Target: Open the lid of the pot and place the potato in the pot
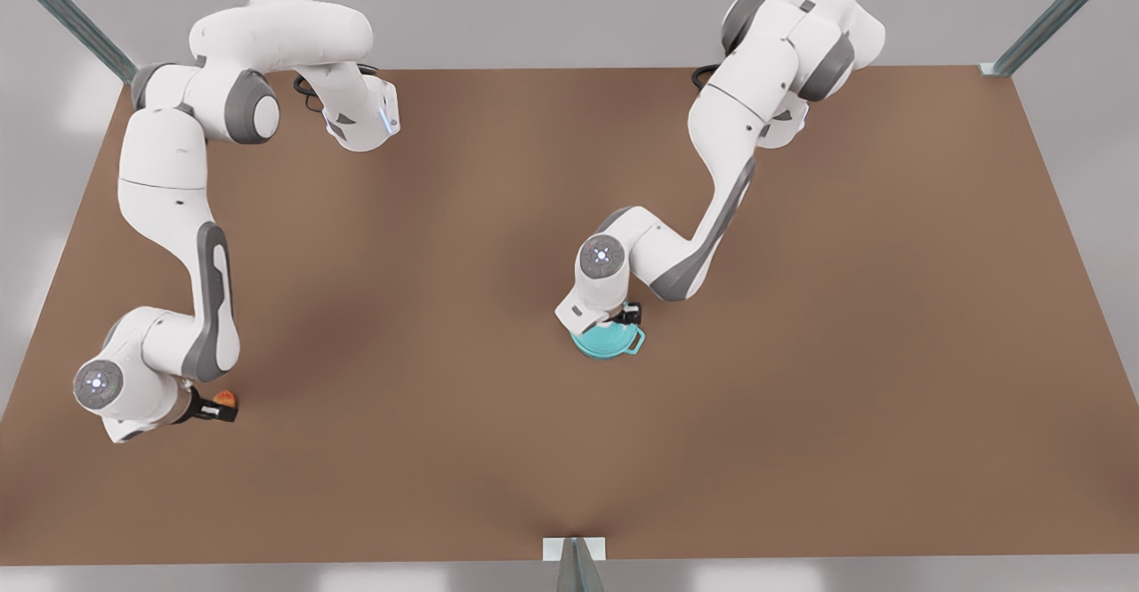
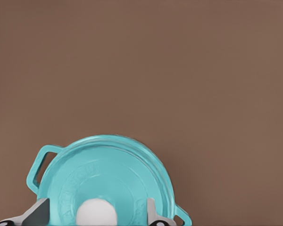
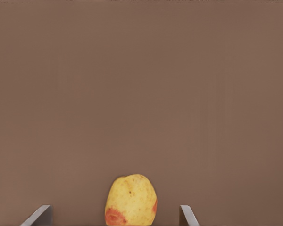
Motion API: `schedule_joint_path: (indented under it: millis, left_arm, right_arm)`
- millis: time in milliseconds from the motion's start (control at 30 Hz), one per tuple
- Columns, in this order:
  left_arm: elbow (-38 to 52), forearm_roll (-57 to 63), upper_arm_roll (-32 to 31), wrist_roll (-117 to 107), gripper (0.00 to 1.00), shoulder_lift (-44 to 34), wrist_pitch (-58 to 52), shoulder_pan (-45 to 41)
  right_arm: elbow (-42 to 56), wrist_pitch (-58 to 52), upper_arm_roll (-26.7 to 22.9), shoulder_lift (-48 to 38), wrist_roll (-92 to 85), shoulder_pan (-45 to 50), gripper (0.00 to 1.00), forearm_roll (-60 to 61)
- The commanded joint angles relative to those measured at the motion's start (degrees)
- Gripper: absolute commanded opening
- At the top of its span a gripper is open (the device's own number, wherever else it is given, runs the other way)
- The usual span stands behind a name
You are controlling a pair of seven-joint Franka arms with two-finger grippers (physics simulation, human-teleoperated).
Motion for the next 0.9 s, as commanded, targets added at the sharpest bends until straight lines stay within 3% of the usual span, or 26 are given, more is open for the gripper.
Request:
schedule_joint_path:
  millis: [0,200,233,400,567,633,700,767,867]
  left_arm:
    - [-0.18,0.55,0.0,-11.14,1.0,0.43,3.62,-0.07]
    - [-1.23,0.55,0.0,-11.23,1.0,0.61,3.7,-0.16]
    - [-1.23,0.55,0.0,-11.23,0.83,0.61,3.7,-0.16]
    - [-1.58,0.55,0.0,-11.41,0.48,0.44,3.18,-0.16]
    - [4.82,0.64,1.4,-7.9,0.48,-0.18,-2.52,1.86]
    - [5.98,0.29,1.49,-2.28,0.48,0.43,-3.77,6.95]
    - [9.49,0.2,1.49,6.6,0.49,6.23,-1.58,15.13]
    - [9.49,0.2,1.4,9.25,0.49,10.45,2.03,16.37]
    - [9.58,-0.15,1.14,12.59,0.5,11.95,2.21,17.6]
  right_arm:
    - [0.65,1.24,0.07,0.7,1.16,-0.22,1.0,0.11]
    - [-1.54,5.81,0.15,1.84,1.16,-0.22,1.0,-0.06]
    - [-1.98,5.98,0.15,1.84,1.16,-0.22,1.0,-0.15]
    - [-4.79,8.71,0.15,1.75,1.16,-0.66,1.0,-0.06]
    - [-5.15,8.0,0.86,1.22,0.8,-1.89,1.0,-0.06]
    - [-5.41,8.0,1.3,0.87,1.24,-1.89,1.0,0.2]
    - [-5.85,8.0,1.82,0.78,2.03,-1.81,1.0,0.29]
    - [-5.94,8.0,1.82,0.78,2.12,-1.81,0.88,0.29]
    - [-5.94,8.0,1.74,0.78,2.03,-1.89,0.85,0.2]
